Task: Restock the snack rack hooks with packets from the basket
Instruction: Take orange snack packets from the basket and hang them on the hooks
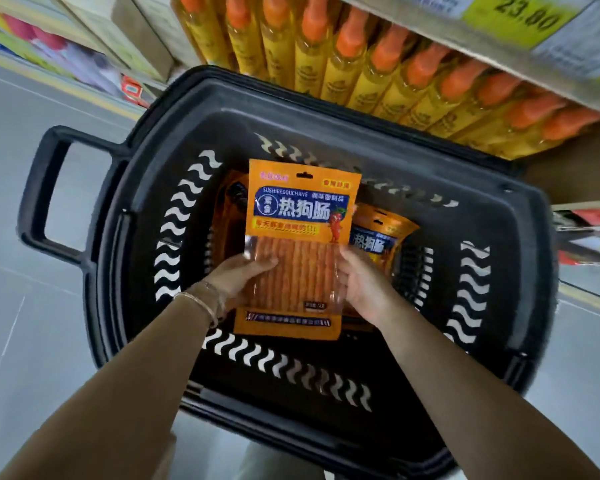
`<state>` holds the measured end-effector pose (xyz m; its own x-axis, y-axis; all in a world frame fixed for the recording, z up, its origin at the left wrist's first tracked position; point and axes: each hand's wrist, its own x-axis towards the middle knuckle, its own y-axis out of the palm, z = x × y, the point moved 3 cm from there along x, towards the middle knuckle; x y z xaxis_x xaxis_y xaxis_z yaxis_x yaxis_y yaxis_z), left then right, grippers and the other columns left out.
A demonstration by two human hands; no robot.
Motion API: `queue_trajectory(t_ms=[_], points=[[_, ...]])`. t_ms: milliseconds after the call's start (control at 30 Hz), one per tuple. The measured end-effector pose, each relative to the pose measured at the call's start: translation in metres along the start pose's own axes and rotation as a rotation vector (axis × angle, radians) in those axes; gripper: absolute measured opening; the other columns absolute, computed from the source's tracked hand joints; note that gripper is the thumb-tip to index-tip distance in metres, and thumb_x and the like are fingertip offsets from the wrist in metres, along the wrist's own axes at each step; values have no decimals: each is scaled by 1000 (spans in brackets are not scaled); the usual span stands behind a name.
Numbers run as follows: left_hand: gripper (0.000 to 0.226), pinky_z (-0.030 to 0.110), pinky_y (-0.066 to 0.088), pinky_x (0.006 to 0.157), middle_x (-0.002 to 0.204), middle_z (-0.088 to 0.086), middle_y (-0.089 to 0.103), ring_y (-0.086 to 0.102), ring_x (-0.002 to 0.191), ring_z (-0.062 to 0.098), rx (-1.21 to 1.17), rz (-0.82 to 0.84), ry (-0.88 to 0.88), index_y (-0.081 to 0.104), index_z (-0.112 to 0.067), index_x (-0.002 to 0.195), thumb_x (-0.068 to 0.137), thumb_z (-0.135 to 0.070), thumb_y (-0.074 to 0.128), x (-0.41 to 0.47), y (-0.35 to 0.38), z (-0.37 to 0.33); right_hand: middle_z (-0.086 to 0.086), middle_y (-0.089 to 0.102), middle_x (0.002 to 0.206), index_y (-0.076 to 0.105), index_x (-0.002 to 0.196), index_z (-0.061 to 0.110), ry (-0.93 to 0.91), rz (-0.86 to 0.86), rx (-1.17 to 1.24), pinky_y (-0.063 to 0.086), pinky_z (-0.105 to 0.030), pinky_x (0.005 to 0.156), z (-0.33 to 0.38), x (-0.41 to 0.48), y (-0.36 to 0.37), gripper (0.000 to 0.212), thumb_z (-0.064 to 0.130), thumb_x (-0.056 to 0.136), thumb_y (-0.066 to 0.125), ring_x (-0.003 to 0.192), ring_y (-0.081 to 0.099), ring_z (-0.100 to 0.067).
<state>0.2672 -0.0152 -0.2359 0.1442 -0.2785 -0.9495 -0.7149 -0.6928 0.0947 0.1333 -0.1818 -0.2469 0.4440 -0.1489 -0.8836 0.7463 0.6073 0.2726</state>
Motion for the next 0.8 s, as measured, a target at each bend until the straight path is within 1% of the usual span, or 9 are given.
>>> queue_trajectory(t_ms=[100, 167, 267, 367, 433, 500, 600, 733, 800], points=[[25, 44, 50, 93, 102, 9, 72, 66, 102, 31, 59, -71, 39, 70, -19, 99, 79, -36, 71, 11, 1, 8, -2, 65, 114, 58, 106, 21, -85, -319, -220, 49, -32, 86, -4, 27, -33, 22, 39, 93, 54, 102, 62, -18], [24, 41, 50, 92, 98, 6, 73, 68, 94, 24, 108, -110, 53, 69, -19, 97, 81, -37, 69, 16, 2, 14, -4, 59, 125, 56, 118, 18, -117, -539, -338, 48, -36, 90, -12, 43, -63, 37, 39, 88, 63, 108, 58, -21], [18, 39, 54, 85, 94, 4, 71, 67, 86, 20, 121, -158, 25, 67, -22, 90, 83, -38, 68, 23, 3, 25, -4, 53, 135, 46, 136, 26, -48, -604, -438, 43, -47, 102, -30, 64, -94, 75, 47, 70, 77, 122, 51, -27], [10, 39, 56, 77, 84, 6, 71, 67, 80, 24, 155, -197, 42, 66, -25, 81, 84, -35, 67, 27, 4, 26, -4, 27, 154, 12, 149, 34, 49, -635, -454, 29, -51, 111, -47, 77, -99, 119, 56, 56, 83, 139, 28, -30], [10, 37, 56, 71, 69, 3, 70, 67, 70, 24, 164, -228, 79, 66, -24, 76, 84, -31, 68, 28, 2, 23, -3, 15, 157, 2, 149, 34, 83, -673, -487, 26, -52, 111, -54, 80, -96, 130, 61, 51, 82, 142, 20, -32], [9, 30, 56, 67, 65, -2, 70, 67, 68, 19, 178, -258, 100, 67, -23, 78, 84, -30, 68, 28, -2, 22, -5, 18, 157, 5, 149, 38, 51, -690, -549, 28, -56, 110, -56, 78, -94, 128, 68, 48, 79, 141, 22, -35], [13, 22, 49, 61, 74, -4, 71, 68, 73, 15, 269, -260, 120, 68, -23, 84, 85, -35, 66, 28, -8, 21, -9, 25, 150, 31, 141, 37, 11, -651, -648, 32, -55, 106, -59, 70, -98, 104, 74, 53, 72, 136, 28, -36], [18, 27, 54, 73, 84, 4, 72, 68, 78, 20, 316, -274, 123, 69, -20, 87, 85, -38, 64, 30, -8, 18, -10, 35, 140, 54, 121, 21, -98, -600, -792, 38, -42, 103, -57, 71, -93, 78, 70, 62, 70, 128, 39, -30], [21, 21, 54, 58, 84, 10, 72, 68, 75, 26, 312, -282, 132, 69, -16, 90, 85, -36, 65, 32, -8, 17, -5, 46, 129, 53, 116, 18, -156, -539, -680, 42, -36, 92, -54, 76, -84, 73, 63, 62, 75, 116, 48, -23]])
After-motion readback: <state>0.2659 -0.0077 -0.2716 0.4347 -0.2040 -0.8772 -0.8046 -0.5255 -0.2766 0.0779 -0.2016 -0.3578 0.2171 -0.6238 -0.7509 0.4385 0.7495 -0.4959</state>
